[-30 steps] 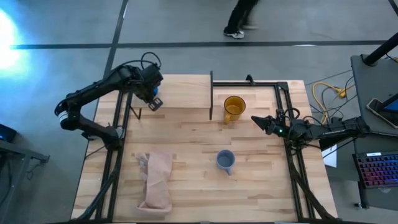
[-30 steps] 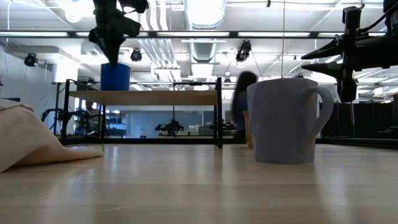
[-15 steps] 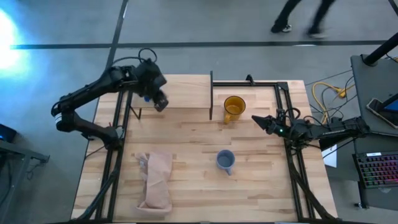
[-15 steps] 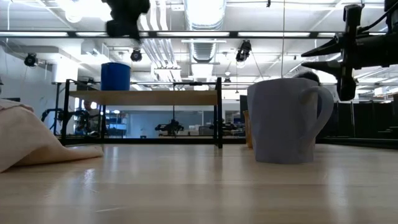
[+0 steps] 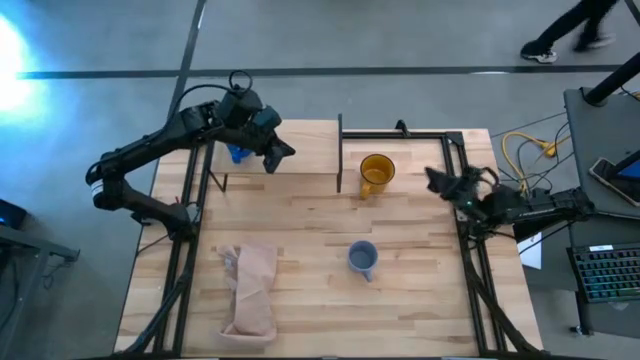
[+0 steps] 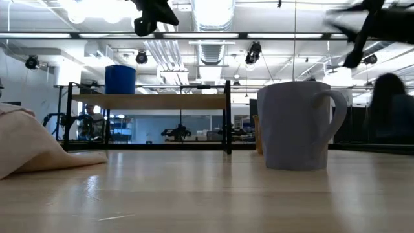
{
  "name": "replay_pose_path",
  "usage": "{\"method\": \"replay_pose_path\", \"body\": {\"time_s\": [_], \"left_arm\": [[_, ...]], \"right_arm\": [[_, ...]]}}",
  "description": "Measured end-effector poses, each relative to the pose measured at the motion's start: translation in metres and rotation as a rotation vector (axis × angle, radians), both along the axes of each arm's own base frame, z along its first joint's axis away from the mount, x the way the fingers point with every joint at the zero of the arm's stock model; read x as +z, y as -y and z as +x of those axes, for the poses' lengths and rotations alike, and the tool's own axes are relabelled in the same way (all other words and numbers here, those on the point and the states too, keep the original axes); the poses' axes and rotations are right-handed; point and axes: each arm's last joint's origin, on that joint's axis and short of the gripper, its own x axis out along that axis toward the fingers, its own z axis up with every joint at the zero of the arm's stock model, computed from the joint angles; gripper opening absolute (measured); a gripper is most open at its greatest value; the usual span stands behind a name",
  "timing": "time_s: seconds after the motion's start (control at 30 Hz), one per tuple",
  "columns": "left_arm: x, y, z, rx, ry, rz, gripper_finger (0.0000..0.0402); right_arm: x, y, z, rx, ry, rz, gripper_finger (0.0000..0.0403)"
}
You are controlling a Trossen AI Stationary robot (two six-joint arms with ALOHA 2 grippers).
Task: Stack small to large cups/mugs on shelf
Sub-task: Put the light blue mug on the shelf
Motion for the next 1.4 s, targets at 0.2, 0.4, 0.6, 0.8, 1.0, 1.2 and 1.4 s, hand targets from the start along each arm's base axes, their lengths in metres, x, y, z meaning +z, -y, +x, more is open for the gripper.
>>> {"method": "replay_pose_path", "body": {"time_s": [0.2, 0.4, 0.6, 0.8, 1.0, 1.2, 1.4], "left_arm": [[0.005, 0.001, -0.001, -0.003, 0.020, 0.007, 0.0000], [0.017, 0.003, -0.003, -0.013, 0.054, 0.027, 0.0000], [0.033, 0.008, -0.012, -0.111, 0.122, 0.077, 0.0000], [0.040, 0.015, -0.021, -0.202, 0.176, 0.050, 0.0000], [0.045, 0.023, -0.039, -0.206, 0.205, 0.077, 0.0000], [0.036, 0.034, -0.061, -0.191, 0.213, 0.074, 0.0000], [0.022, 0.039, -0.076, -0.130, 0.221, 0.079, 0.0000]], "right_arm": [[0.005, 0.000, -0.004, -0.073, -0.001, -0.124, 0.0082], [0.006, -0.002, -0.002, 0.048, 0.045, -0.126, 0.0082], [0.025, -0.003, 0.006, 0.042, -0.124, -0.159, 0.0082], [0.053, -0.003, 0.027, 0.022, -0.570, -0.120, 0.0082], [0.071, -0.004, 0.036, 0.050, -1.048, 0.011, 0.0082], [0.076, -0.015, 0.063, 0.247, -1.295, 0.123, 0.0082], [0.063, -0.030, 0.101, 0.361, -1.513, 0.142, 0.0082]]}}
